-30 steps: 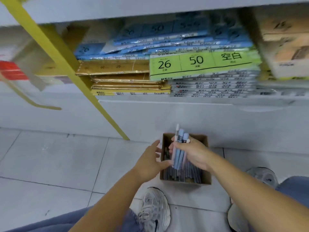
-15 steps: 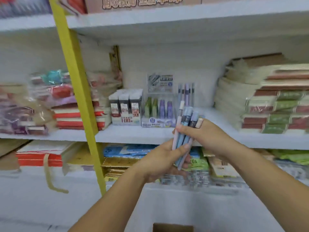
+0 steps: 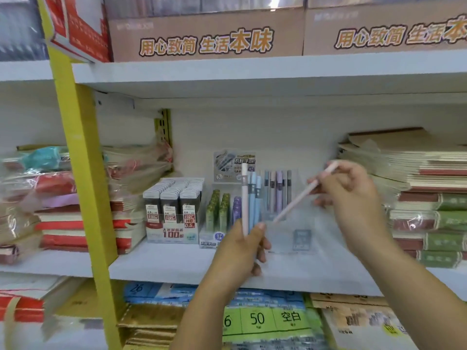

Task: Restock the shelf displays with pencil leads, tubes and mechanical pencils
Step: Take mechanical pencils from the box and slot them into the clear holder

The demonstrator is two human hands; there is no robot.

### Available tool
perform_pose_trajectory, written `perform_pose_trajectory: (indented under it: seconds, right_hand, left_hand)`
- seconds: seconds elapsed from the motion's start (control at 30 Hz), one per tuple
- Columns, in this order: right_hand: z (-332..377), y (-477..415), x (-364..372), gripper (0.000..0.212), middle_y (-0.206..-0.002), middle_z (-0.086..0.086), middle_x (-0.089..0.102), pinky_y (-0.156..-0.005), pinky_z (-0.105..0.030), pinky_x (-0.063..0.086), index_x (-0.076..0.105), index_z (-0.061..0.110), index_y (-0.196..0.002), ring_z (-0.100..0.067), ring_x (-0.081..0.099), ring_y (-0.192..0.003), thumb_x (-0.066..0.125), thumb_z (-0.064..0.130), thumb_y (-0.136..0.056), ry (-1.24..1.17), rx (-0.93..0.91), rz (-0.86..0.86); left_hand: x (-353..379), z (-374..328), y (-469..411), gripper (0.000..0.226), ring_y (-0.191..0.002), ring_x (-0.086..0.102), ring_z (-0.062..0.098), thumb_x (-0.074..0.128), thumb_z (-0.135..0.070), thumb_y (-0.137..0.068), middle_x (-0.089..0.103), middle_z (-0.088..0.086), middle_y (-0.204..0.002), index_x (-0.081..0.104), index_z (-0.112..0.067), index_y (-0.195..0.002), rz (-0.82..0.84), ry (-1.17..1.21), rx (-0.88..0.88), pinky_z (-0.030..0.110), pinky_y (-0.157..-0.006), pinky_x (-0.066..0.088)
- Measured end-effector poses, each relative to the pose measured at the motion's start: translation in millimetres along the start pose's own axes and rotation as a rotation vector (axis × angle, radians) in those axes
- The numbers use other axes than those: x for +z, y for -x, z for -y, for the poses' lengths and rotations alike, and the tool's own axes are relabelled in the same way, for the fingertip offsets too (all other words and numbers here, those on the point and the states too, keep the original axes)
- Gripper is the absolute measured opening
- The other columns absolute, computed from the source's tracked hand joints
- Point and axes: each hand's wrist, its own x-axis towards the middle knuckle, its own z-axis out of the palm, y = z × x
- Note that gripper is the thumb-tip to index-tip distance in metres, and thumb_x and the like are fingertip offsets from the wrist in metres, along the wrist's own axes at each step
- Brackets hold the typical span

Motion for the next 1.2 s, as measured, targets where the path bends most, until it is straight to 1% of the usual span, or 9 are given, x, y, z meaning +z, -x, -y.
perform_pose_trajectory:
  seconds: [0.13,0.23,0.3,0.4,0.5,0.7,0.9,1.03,1.2]
  right_hand:
    - [0,-40,6,0.026,-0.090,-0.005,0.071,-0.067,-0.023,0.057,0.052,0.032,-0.094,-0.011,0.071,-0.085,0.056,0.006,-0.095,0.159,-0.194,0.133]
    - [-18,-57,18,0.026,-0.090,-0.003,0.072,-0.081,-0.044,0.057,0.052,0.034,-0.088,-0.019,0.071,-0.084,0.060,0.009,-0.092,0.426,-0.171,0.285]
    - [-30,-61,23,0.024,-0.090,-0.002,0.072,-0.084,-0.051,0.054,0.052,0.035,-0.087,-0.023,0.070,-0.085,0.063,0.013,-0.091,0.523,-0.149,0.359]
    - [-46,-62,26,0.025,-0.088,0.001,0.070,-0.083,-0.049,0.055,0.051,0.036,-0.086,-0.020,0.069,-0.084,0.063,0.015,-0.091,0.613,-0.144,0.398]
    - [-52,-63,28,0.027,-0.085,0.001,0.071,-0.080,-0.049,0.055,0.048,0.037,-0.087,-0.021,0.068,-0.081,0.063,0.015,-0.091,0.638,-0.149,0.397]
    - [-53,-67,35,0.033,-0.070,0.002,0.069,-0.071,-0.040,0.055,0.043,0.038,-0.092,-0.015,0.067,-0.067,0.067,0.017,-0.088,0.689,-0.244,0.361]
    - [-53,-70,41,0.023,-0.086,0.004,0.052,-0.070,-0.030,0.041,0.062,0.023,-0.108,-0.024,0.058,-0.084,0.066,0.018,-0.086,1.051,-0.319,0.395]
    - [-38,-51,43,0.018,-0.089,0.009,0.058,-0.071,-0.025,0.040,0.066,0.027,-0.109,-0.007,0.055,-0.076,0.058,0.025,-0.093,0.796,-0.327,0.234]
    - [-20,-9,47,0.020,-0.080,0.010,0.073,-0.072,-0.013,0.048,0.062,0.040,-0.102,-0.002,0.065,-0.077,0.067,0.028,-0.087,0.296,-0.017,0.419]
  left_hand:
    - [-15,6,-14,0.018,-0.066,0.067,0.016,0.050,-0.038,-0.102,0.054,-0.010,-0.055,0.055,-0.023,-0.093,-0.082,-0.004,0.030,0.018,-0.043,0.037]
    - [-16,9,-18,0.019,-0.087,0.072,0.030,0.050,-0.037,-0.102,0.051,-0.010,-0.054,0.055,-0.022,-0.092,-0.082,0.031,0.031,0.019,-0.041,0.036]
    - [-15,8,-21,0.019,-0.083,0.072,0.030,0.050,-0.036,-0.102,0.050,-0.010,-0.052,0.054,-0.021,-0.092,-0.072,0.026,0.047,0.020,-0.041,0.036]
    - [-14,7,-23,0.016,-0.055,0.060,0.011,0.051,-0.034,-0.102,0.052,-0.010,-0.053,0.053,-0.021,-0.092,-0.055,0.016,0.068,0.020,-0.042,0.037]
    - [-13,8,-23,0.015,-0.047,0.049,0.004,0.052,-0.032,-0.102,0.053,-0.010,-0.055,0.053,-0.022,-0.092,-0.035,0.012,0.064,0.020,-0.042,0.037]
    - [-16,9,-24,0.021,-0.064,0.066,0.014,0.053,-0.036,-0.100,0.052,-0.010,-0.054,0.055,-0.018,-0.091,-0.044,0.029,0.065,0.020,-0.041,0.037]
    - [-17,8,-23,0.025,-0.069,0.065,0.018,0.054,-0.040,-0.099,0.052,-0.009,-0.056,0.055,-0.017,-0.090,-0.016,0.082,0.035,0.019,-0.043,0.038]
    - [-20,9,-20,0.025,-0.064,0.055,0.014,0.057,-0.041,-0.098,0.054,-0.007,-0.061,0.058,-0.018,-0.089,0.024,0.115,0.017,0.019,-0.044,0.037]
    - [-18,7,-18,0.017,-0.053,0.046,0.010,0.060,-0.039,-0.097,0.058,-0.003,-0.070,0.063,-0.031,-0.083,0.100,0.090,0.052,0.020,-0.044,0.035]
